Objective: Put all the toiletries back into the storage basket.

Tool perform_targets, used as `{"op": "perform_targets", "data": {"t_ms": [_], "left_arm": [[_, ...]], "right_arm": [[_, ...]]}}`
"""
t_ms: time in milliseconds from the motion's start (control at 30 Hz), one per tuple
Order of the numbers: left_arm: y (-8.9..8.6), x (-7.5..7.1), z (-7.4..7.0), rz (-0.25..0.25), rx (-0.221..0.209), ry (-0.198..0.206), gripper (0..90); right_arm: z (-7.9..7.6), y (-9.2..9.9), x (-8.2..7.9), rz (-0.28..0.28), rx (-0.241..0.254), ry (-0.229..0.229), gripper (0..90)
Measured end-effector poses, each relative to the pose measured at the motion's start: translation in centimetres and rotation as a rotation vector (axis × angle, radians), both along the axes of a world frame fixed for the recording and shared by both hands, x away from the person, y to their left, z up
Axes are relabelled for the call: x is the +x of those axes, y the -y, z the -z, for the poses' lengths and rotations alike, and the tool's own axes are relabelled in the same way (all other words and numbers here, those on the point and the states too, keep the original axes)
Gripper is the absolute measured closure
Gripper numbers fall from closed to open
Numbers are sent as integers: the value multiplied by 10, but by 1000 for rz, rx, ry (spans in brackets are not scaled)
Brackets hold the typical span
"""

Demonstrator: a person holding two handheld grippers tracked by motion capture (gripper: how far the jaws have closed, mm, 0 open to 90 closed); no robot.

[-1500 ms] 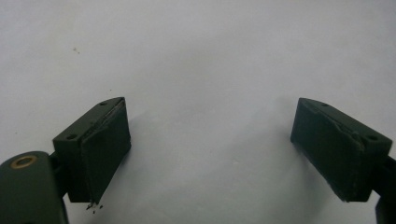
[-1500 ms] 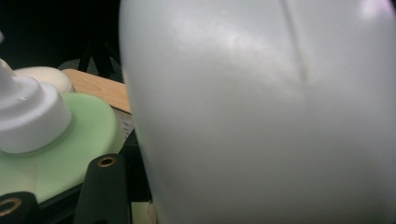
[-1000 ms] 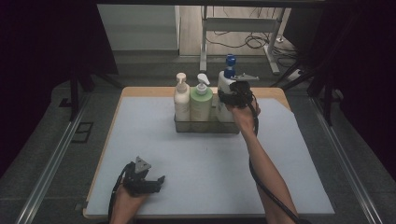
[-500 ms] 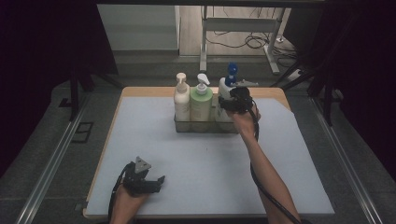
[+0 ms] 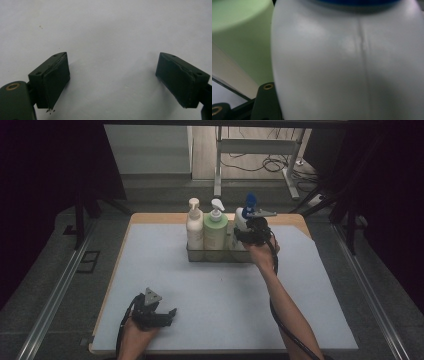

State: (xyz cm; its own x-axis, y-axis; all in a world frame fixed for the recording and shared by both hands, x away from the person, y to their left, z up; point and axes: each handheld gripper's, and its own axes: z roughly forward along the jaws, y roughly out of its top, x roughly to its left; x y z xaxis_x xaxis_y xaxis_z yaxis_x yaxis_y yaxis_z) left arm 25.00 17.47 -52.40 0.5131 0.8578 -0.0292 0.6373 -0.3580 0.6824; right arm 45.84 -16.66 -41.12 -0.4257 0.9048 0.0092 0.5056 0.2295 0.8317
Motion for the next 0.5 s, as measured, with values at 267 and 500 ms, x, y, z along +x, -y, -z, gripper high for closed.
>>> {"op": "perform_targets", "data": {"t_ms": [267, 500], "left_arm": [[0, 0, 0, 0, -1, -1, 116], [0, 0, 0, 0, -1, -1, 116]], "right_arm": [[1, -1, 1, -10, -2, -1, 385], [3, 4, 1, -38, 5, -11, 371]]}}
